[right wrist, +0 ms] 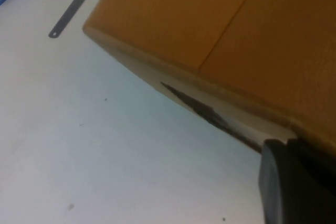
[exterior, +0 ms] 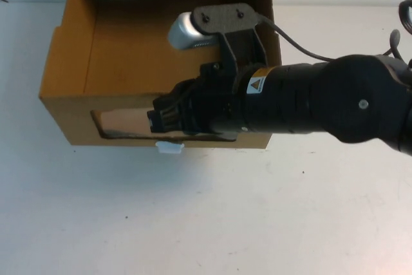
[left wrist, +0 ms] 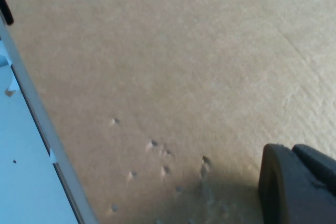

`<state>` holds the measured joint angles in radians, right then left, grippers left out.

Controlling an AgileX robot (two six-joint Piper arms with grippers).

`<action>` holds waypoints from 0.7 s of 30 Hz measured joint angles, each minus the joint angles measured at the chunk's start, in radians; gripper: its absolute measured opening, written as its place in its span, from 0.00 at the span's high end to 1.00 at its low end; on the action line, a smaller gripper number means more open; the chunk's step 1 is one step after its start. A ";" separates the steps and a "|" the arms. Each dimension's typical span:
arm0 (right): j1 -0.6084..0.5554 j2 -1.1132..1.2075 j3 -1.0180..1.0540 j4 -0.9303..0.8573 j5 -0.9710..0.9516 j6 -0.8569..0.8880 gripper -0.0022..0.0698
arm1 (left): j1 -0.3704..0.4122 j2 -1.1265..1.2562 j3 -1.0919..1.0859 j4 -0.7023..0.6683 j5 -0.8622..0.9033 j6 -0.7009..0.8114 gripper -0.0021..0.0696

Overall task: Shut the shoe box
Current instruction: Close the shoe box with your right arm

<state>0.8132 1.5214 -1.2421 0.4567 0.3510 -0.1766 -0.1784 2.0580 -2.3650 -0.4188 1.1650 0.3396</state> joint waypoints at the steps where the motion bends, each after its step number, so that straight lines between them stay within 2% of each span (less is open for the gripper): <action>1: -0.012 0.010 -0.012 0.000 0.008 0.000 0.99 | 0.000 0.000 0.000 0.000 0.000 0.000 0.97; 21: -0.133 0.190 -0.280 -0.027 0.021 -0.020 0.99 | -0.002 0.000 0.000 0.000 0.004 0.000 0.97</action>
<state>0.6804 1.7109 -1.5218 0.4294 0.3720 -0.1968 -0.1801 2.0580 -2.3650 -0.4188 1.1694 0.3396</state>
